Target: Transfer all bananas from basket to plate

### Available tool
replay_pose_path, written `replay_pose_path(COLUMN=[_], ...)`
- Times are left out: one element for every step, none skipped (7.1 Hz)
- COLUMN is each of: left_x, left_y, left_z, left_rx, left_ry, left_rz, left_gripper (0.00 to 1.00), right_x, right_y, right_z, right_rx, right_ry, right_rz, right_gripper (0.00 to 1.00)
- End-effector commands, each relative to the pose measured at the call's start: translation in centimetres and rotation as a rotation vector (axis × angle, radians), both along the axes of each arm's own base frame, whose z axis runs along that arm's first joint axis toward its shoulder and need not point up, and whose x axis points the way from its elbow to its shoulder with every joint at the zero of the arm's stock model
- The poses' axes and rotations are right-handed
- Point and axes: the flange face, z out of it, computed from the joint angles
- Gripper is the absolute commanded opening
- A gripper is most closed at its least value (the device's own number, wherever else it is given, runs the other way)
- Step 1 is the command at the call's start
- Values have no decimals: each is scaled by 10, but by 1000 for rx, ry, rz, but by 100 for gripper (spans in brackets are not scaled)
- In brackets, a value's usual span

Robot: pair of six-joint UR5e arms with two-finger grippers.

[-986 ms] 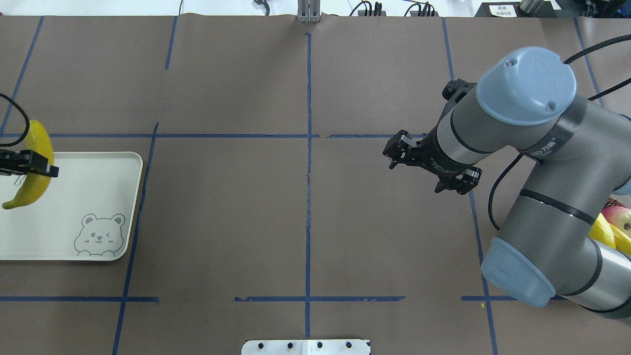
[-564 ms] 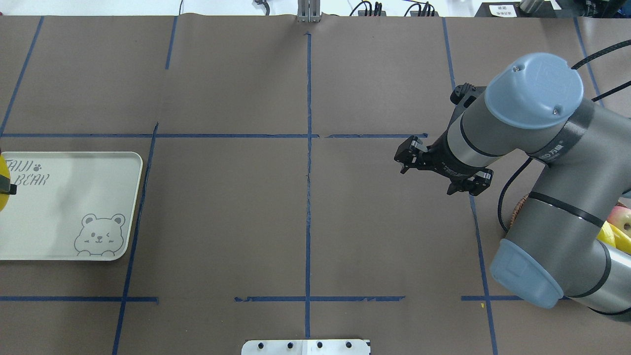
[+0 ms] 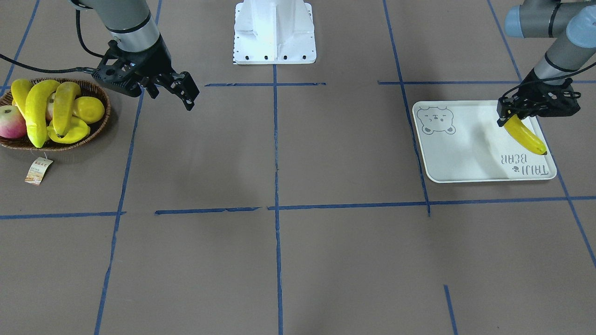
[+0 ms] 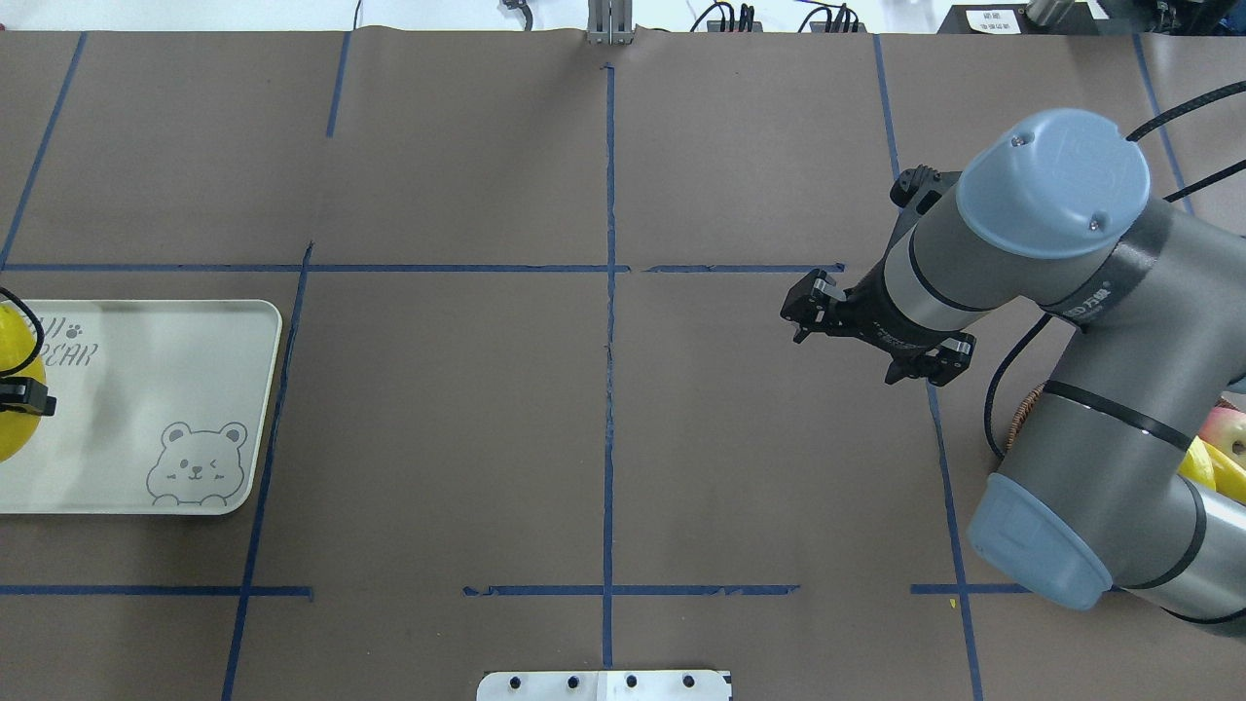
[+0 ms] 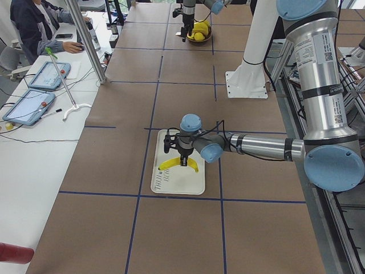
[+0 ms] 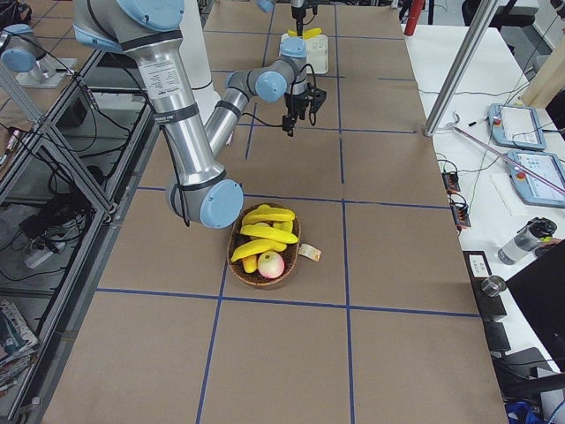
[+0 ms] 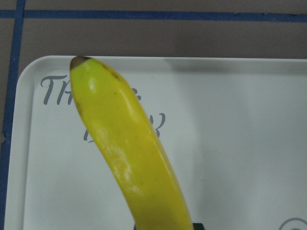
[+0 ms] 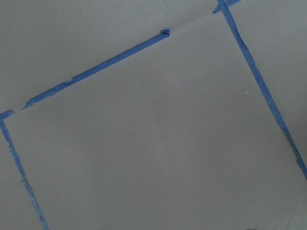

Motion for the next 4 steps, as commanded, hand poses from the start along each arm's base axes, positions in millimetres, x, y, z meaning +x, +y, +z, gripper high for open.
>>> replay_pose_path(left_x=[3,3,2,4], left_y=[-1,0,1,-1], left_z=[19,30,35,39], left_rx=[-12,13,43,40], left_ry=[-19,-32,-36,-40], left_rz=[17,67,108,110], left_gripper=[16,21,21,23], right_x=[0,0,-1,-1], right_y=[0,0,0,0], right_z=[0,0,0,-1], right_rx=[1,1,1,2], right_ry=[0,0,0,-1], right_rz=[3,3,1,1], right_gripper=[100,100,100,100])
